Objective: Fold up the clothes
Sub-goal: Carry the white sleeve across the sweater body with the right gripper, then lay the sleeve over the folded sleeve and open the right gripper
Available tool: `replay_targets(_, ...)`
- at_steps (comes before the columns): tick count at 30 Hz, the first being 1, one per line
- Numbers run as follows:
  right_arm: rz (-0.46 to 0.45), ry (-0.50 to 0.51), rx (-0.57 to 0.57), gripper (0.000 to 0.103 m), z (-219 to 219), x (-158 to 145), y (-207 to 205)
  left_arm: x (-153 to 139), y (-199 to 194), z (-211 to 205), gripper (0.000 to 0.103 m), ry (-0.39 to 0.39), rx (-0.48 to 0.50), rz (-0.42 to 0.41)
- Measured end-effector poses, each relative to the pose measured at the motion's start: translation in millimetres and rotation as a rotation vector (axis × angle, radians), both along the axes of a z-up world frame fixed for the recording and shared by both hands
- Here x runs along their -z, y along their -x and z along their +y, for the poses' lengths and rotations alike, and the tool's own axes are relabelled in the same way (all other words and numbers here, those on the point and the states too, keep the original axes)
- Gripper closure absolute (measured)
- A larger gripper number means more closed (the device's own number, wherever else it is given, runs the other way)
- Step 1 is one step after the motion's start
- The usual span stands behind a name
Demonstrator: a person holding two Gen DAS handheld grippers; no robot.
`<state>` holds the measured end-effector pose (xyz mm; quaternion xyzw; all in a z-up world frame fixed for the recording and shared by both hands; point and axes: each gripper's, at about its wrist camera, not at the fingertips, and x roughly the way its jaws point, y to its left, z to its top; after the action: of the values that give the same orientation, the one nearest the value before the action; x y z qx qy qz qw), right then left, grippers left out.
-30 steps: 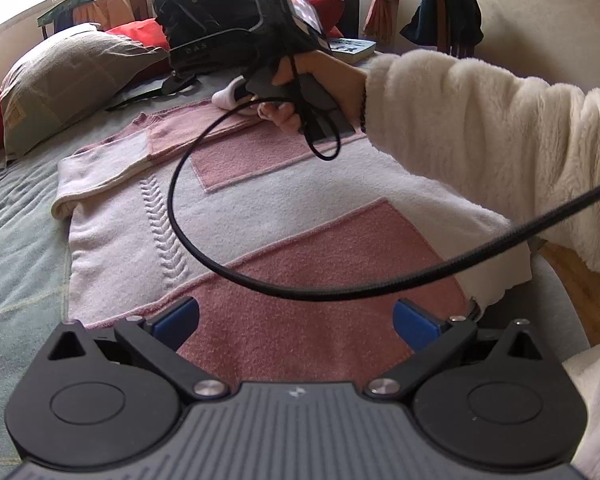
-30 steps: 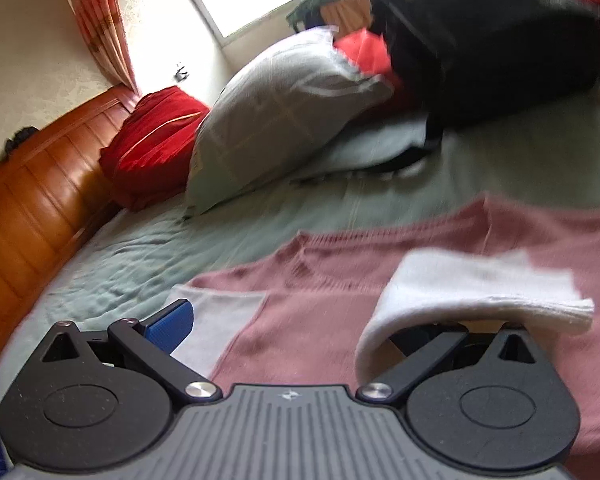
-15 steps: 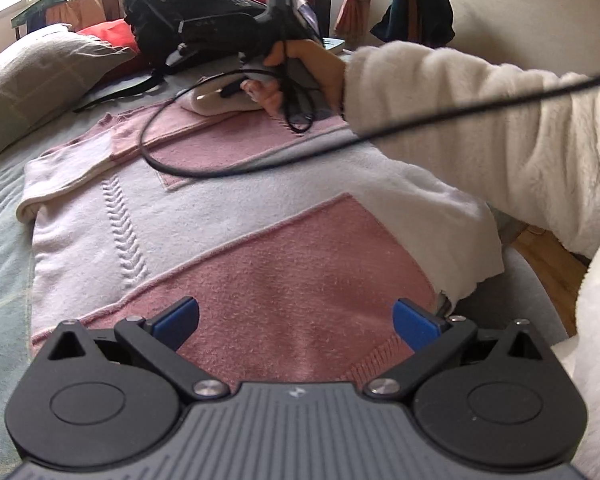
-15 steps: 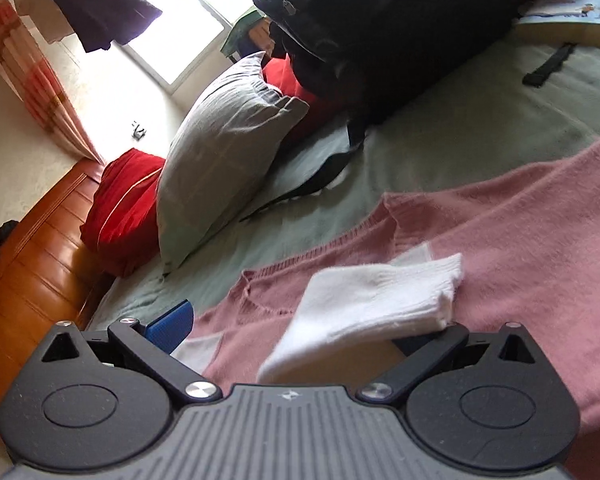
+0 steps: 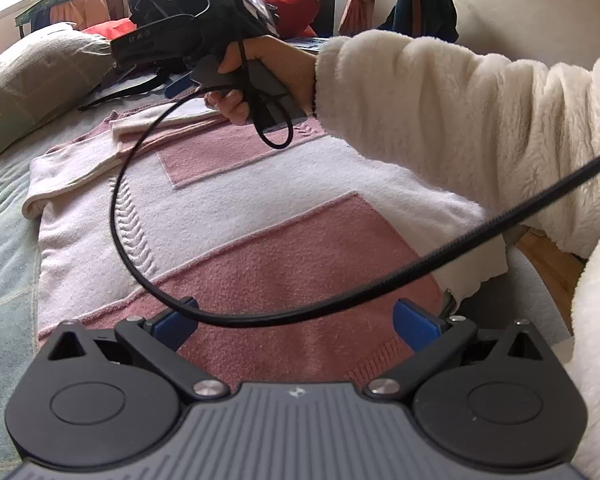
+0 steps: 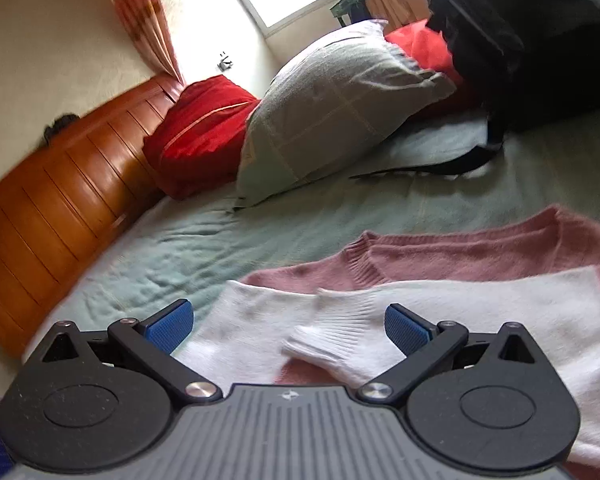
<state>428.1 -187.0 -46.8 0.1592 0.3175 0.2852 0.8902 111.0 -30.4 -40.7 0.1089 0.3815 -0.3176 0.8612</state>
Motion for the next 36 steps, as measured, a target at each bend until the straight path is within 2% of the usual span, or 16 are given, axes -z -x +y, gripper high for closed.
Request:
replay_targets(2,-0.019,0.087,0.017,0.0,2,-3,4,0,0,0,0.001,0.002,0.004,0.0)
replay_targets(4,-0.056,0.223,0.029,0.002,7,-7,9,0,1,1,0.001,0.005,0.007,-0.001)
replay_targets(6,-0.111,0.355,0.006,0.013,15,-8,19,0,1,1,0.001,0.007,0.011,-0.001)
replay_targets(8,-0.155,0.48,-0.038,0.031,27,-5,27,0,1,0,0.001,0.006,0.01,0.0)
replay_targets(10,-0.193,0.59,-0.086,0.039,40,1,35,1,0,0,0.001,0.004,0.01,0.002)
replay_targets(12,-0.22,0.672,-0.128,0.044,53,8,39,1,0,-1,0.001,0.003,0.009,0.003)
replay_targets(14,-0.239,0.759,-0.134,0.061,64,17,39,2,0,-1,0.001,0.001,0.008,0.005)
replay_targets(15,-0.245,0.782,-0.137,0.064,68,21,38,2,0,-1,0.001,0.001,0.008,0.005)
replay_targets(16,-0.249,0.787,-0.137,0.077,70,22,38,2,0,-1,0.001,0.0,0.008,0.006)
replay_targets(17,-0.252,0.791,-0.135,0.085,72,23,37,3,-1,-2,0.001,-0.001,0.007,0.007)
replay_targets(22,-0.301,0.795,-0.136,0.088,77,15,51,4,-1,-3,0.001,-0.003,0.008,0.011)
replay_targets(25,-0.298,0.77,-0.165,0.087,76,12,55,4,0,-5,0.001,-0.003,0.014,0.014)
replay_targets(29,-0.23,0.736,-0.183,0.076,73,19,48,2,2,-9,0.001,-0.012,0.02,0.011)
replay_targets(34,-0.227,0.668,-0.144,0.062,38,-3,61,-2,6,-13,0.001,-0.017,0.043,0.007)
replay_targets(36,-0.247,0.684,-0.101,0.059,12,-12,68,-4,8,-15,0.001,-0.005,0.066,0.012)
